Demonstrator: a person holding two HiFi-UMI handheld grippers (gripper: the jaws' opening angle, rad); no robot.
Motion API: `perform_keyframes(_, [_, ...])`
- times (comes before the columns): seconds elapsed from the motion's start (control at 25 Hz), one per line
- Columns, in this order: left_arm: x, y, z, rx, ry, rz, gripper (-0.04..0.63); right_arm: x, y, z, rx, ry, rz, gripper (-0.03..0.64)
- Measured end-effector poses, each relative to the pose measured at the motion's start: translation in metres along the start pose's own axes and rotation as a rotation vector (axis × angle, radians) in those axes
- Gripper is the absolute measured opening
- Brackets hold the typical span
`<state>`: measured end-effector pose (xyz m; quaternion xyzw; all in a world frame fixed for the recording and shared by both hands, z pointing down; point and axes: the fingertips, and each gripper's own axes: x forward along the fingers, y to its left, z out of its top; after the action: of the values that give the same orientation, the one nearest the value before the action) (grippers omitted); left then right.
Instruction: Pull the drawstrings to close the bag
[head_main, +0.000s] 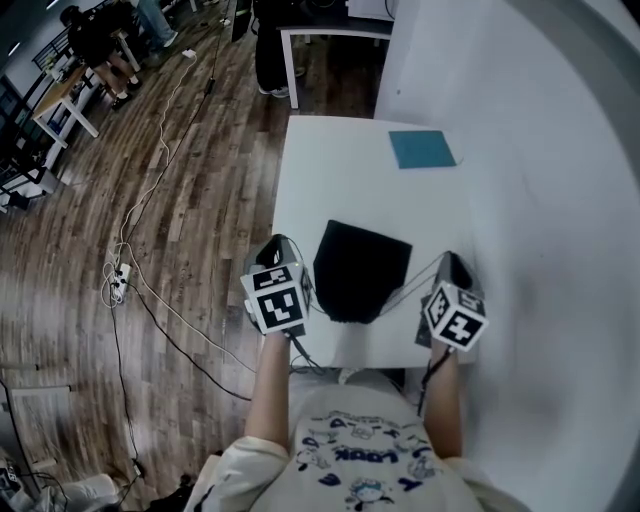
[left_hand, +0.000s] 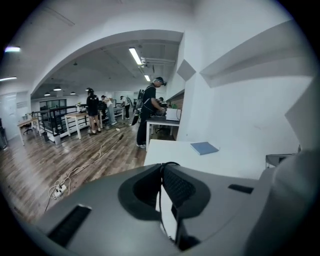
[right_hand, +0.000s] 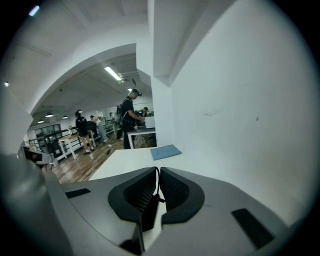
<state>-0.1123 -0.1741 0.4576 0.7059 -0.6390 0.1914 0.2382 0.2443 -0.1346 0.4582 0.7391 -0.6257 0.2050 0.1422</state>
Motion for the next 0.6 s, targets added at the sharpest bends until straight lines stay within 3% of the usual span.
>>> perform_keyframes(0.16, [-0.004,-0.049,0.000,0.064,-0.018,-0.142,0.003,-0.010,0.044,0.002,-0.041,-0.013,0.147,0.009])
perform_keyframes(0.28, [-0.013,-0.074,0.003,0.071,-0.034,-0.231,0.013,-0.019,0.066,0.009,-0.052,-0.043,0.223,0.092])
perform_keyframes(0.6, [-0.036,-0.111,0.006,0.087,-0.133,-0.333,0.049,-0.041,0.089,0.019,-0.058,-0.145,0.245,0.095])
